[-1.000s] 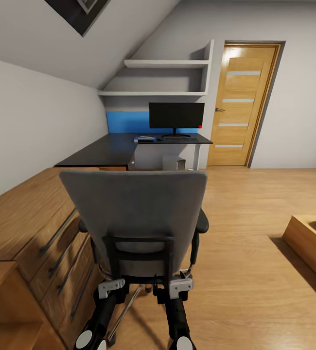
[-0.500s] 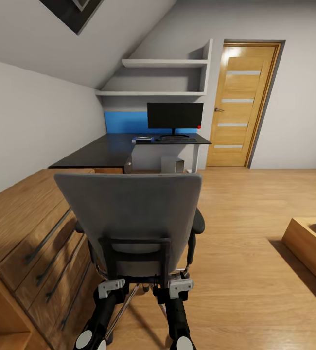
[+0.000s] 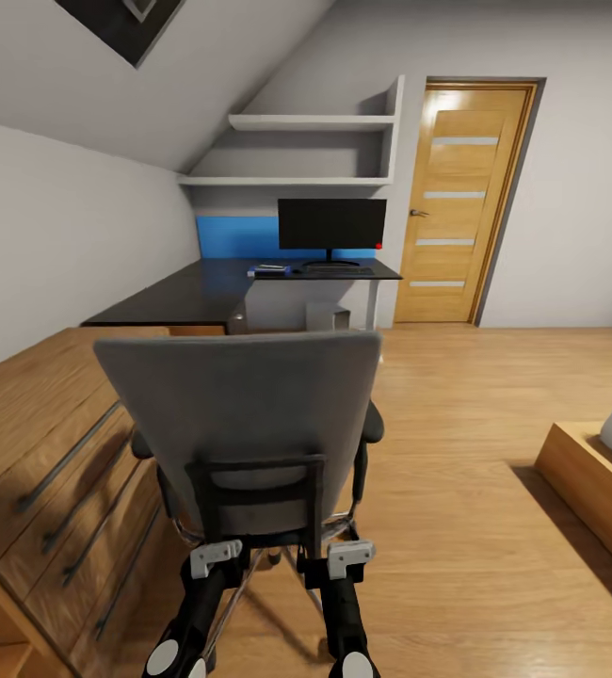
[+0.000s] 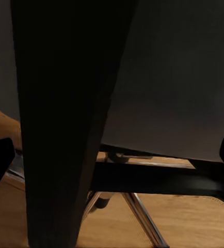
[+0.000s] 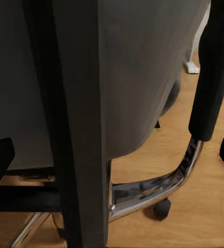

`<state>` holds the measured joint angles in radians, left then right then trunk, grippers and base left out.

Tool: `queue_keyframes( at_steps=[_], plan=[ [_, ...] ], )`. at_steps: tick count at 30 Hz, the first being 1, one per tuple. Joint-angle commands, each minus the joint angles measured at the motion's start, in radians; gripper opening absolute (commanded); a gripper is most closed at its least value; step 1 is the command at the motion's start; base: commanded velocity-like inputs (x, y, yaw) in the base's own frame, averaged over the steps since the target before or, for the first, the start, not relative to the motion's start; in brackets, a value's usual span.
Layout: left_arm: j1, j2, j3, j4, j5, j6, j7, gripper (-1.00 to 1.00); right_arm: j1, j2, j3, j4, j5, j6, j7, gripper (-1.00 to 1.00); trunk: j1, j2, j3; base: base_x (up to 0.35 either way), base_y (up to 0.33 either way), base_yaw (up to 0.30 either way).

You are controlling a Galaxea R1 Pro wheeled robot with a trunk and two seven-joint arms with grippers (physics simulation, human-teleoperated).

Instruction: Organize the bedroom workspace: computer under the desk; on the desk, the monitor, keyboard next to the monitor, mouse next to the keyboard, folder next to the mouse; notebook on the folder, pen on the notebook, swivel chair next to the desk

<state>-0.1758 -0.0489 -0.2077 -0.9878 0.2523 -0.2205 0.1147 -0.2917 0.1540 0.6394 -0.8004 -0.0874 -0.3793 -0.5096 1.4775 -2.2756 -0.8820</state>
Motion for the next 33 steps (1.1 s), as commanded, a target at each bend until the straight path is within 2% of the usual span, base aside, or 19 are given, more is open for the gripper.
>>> queue_keyframes(
  at_steps=[1, 10, 24, 33],
  plan=[
    [-0.001, 0.001, -0.004, 0.000, 0.005, -0.003, 0.005, 1.00, -0.001, -0.001, 0.005, 0.001, -0.009, -0.006, -0.004, 1.00, 0.000, 0.000, -0.001, 0.000, -0.286, 0.000],
    [-0.001, 0.000, -0.005, 0.000, 0.004, -0.003, 0.005, 1.00, -0.001, -0.001, 0.004, 0.014, -0.009, -0.006, -0.004, 1.00, 0.000, 0.000, -0.001, 0.000, -0.201, 0.000],
    [-0.001, 0.001, -0.004, 0.000, 0.005, -0.004, 0.004, 1.00, -0.001, -0.001, 0.003, 0.025, -0.009, -0.006, -0.004, 1.00, 0.000, 0.000, -0.001, -0.006, -0.013, 0.000],
    [-0.001, 0.001, -0.004, 0.000, 0.005, -0.004, 0.003, 1.00, -0.001, -0.001, 0.003, 0.027, -0.009, -0.006, -0.004, 1.00, 0.000, 0.000, -0.001, -0.130, 0.050, 0.000]
  ],
)
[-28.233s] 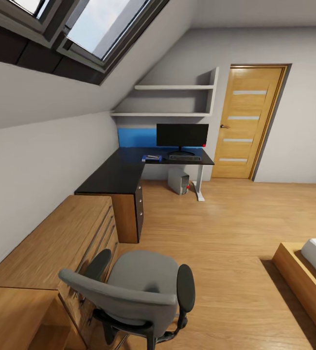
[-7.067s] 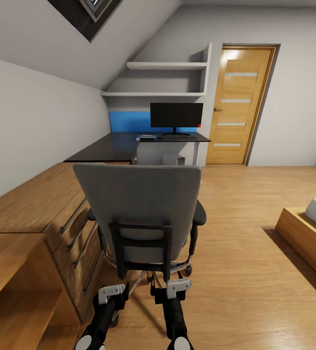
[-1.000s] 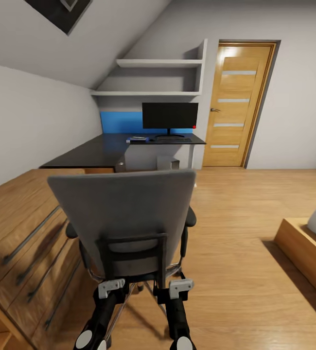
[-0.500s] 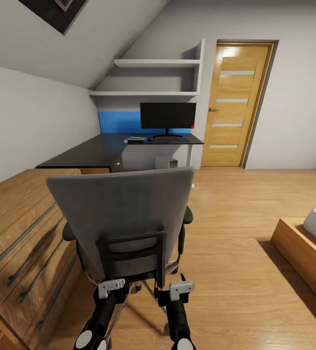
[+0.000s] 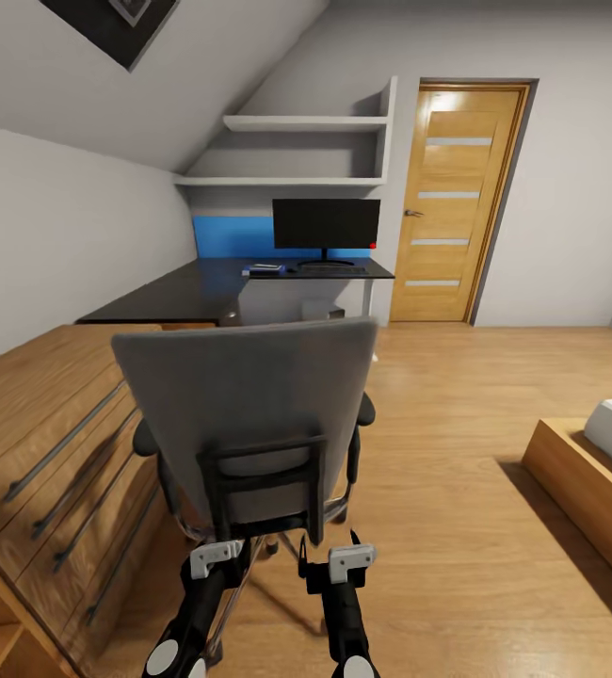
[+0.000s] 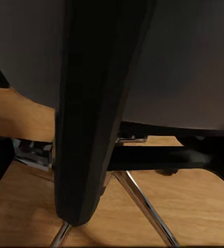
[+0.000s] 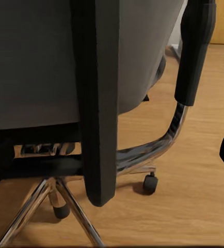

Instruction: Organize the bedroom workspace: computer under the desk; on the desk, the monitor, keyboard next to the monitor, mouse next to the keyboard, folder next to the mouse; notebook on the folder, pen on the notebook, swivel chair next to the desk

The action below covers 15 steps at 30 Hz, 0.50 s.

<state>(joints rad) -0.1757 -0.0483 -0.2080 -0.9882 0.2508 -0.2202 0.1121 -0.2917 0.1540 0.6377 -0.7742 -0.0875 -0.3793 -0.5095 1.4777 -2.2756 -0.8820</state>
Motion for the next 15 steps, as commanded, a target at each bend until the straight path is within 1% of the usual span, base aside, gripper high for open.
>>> queue_keyframes(
  at_steps=[1, 15],
  plan=[
    [-0.001, 0.001, -0.004, 0.000, 0.007, -0.004, 0.006, 1.00, -0.001, -0.001, 0.005, 0.001, -0.009, -0.006, -0.004, 1.00, 0.000, 0.000, -0.001, -0.076, 0.032, 0.000],
    [-0.001, 0.002, -0.002, 0.000, 0.008, -0.005, 0.007, 1.00, -0.001, -0.001, 0.005, 0.001, -0.009, -0.006, -0.004, 1.00, 0.000, 0.000, -0.001, -0.021, 0.009, 0.000]
  ],
)
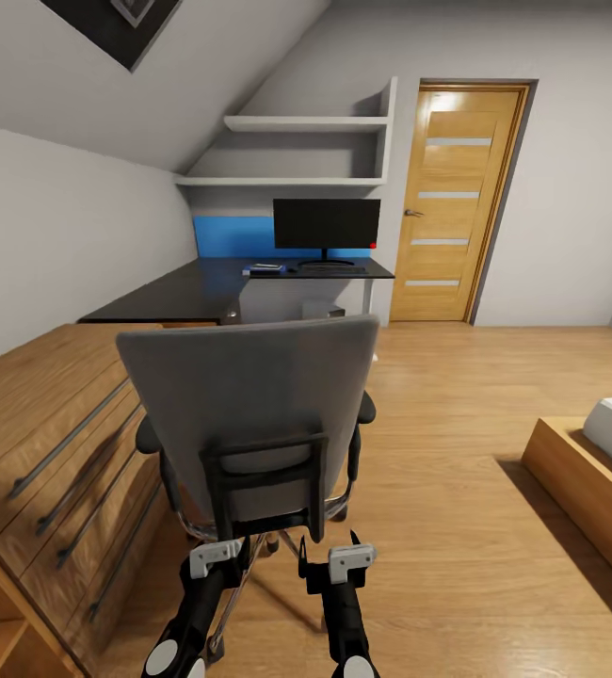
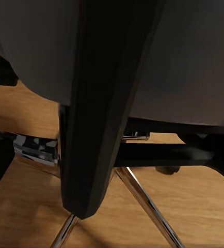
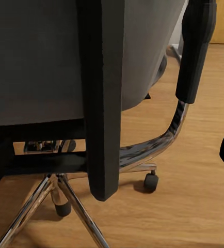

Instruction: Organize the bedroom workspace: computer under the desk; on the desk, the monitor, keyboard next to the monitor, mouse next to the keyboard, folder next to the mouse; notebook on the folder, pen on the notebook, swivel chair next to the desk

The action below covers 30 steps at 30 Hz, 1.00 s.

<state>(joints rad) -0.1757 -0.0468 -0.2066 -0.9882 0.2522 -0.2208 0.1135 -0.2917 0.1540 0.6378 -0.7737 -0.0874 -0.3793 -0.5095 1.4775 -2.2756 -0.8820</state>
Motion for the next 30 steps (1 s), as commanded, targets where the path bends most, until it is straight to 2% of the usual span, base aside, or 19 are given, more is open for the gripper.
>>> queue_keyframes(
  at_steps=[1, 8, 13, 23, 27, 30],
  plan=[
    [-0.001, 0.001, -0.004, 0.000, 0.007, -0.005, 0.006, 1.00, -0.001, -0.001, 0.005, 0.001, -0.009, -0.006, -0.004, 1.00, 0.000, 0.000, -0.001, -0.003, 0.001, 0.000],
    [-0.001, 0.008, -0.001, 0.000, 0.008, -0.046, 0.009, 1.00, -0.001, -0.001, 0.005, 0.001, -0.009, -0.006, -0.004, 1.00, 0.000, 0.000, -0.001, -0.001, 0.000, 0.000],
    [-0.001, 0.026, 0.005, 0.000, 0.010, -0.089, 0.013, 1.00, -0.001, -0.001, 0.004, 0.001, -0.009, -0.006, -0.004, 1.00, 0.000, 0.000, -0.001, 0.000, 0.000, 0.000],
    [-0.001, 0.043, 0.049, 0.000, 0.017, -0.108, 0.045, 1.00, -0.001, -0.001, 0.003, 0.001, -0.011, -0.006, -0.004, 1.00, 0.000, 0.000, -0.001, 0.000, 0.000, 0.000],
    [-0.001, 0.045, 0.060, 0.001, 0.031, -0.109, 0.048, 1.00, -0.001, -0.001, 0.003, 0.001, -0.012, -0.006, -0.004, 1.00, 0.000, 0.000, -0.001, 0.000, 0.000, 0.000],
    [-0.001, 0.046, 0.076, 0.001, 0.054, -0.109, 0.049, 1.00, -0.001, -0.001, 0.003, 0.001, -0.012, -0.006, -0.004, 1.00, 0.000, 0.000, -0.001, 0.000, 0.000, 0.000]
  ],
)
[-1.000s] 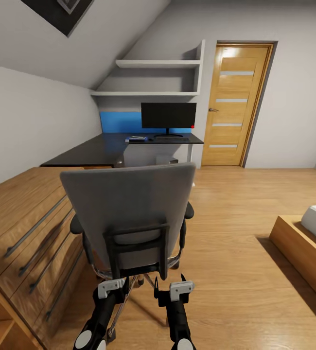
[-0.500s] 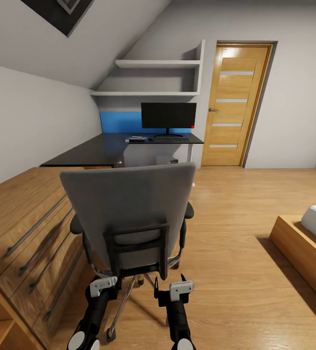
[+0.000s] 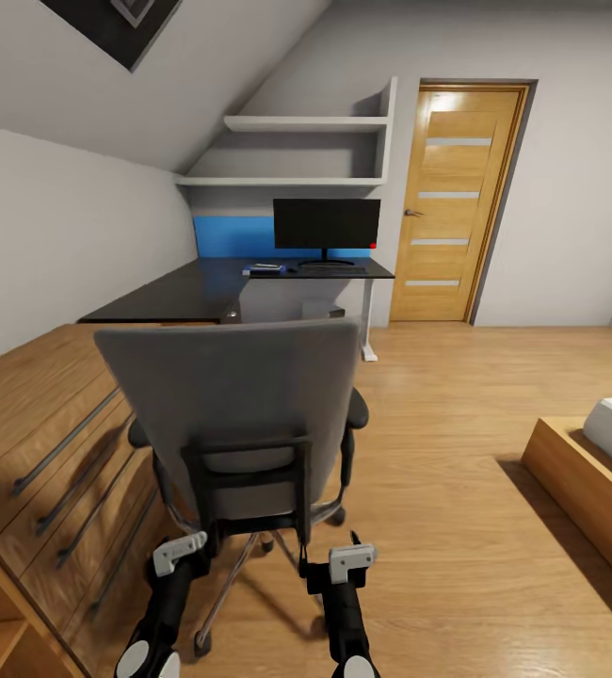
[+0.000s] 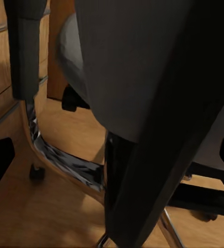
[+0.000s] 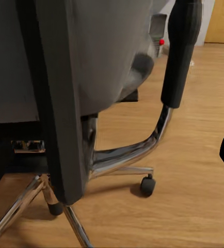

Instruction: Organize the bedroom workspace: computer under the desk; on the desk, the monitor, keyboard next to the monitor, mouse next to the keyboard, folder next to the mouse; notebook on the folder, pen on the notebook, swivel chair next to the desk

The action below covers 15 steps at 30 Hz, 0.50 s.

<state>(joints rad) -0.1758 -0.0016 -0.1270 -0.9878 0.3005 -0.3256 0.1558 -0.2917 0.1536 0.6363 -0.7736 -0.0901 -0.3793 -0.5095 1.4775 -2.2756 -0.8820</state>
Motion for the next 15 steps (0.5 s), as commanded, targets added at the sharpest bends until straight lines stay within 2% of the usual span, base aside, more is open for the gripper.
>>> queue_keyframes(
  at_steps=[1, 5, 7, 15],
  plan=[
    [-0.001, 0.001, 0.002, 0.000, 0.010, -0.004, 0.007, 1.00, -0.001, 0.000, 0.005, 0.000, -0.010, -0.006, -0.004, 1.00, 0.000, 0.000, -0.001, 0.000, 0.000, 0.000],
    [-0.001, 0.004, 0.048, 0.001, 0.030, -0.004, 0.005, 1.00, -0.001, 0.000, 0.005, 0.000, -0.010, -0.006, -0.004, 1.00, 0.000, 0.000, -0.001, 0.000, 0.000, 0.000],
    [-0.001, 0.004, 0.060, 0.001, 0.033, -0.004, 0.004, 1.00, -0.001, -0.001, 0.005, 0.000, -0.010, -0.006, -0.004, 1.00, 0.000, 0.000, -0.001, 0.000, 0.000, 0.000],
    [-0.001, 0.002, 0.070, 0.001, 0.035, -0.004, -0.002, 1.00, -0.001, -0.001, 0.005, 0.000, -0.010, -0.006, -0.004, 1.00, 0.000, 0.000, -0.001, 0.000, 0.000, 0.000]
  ],
)
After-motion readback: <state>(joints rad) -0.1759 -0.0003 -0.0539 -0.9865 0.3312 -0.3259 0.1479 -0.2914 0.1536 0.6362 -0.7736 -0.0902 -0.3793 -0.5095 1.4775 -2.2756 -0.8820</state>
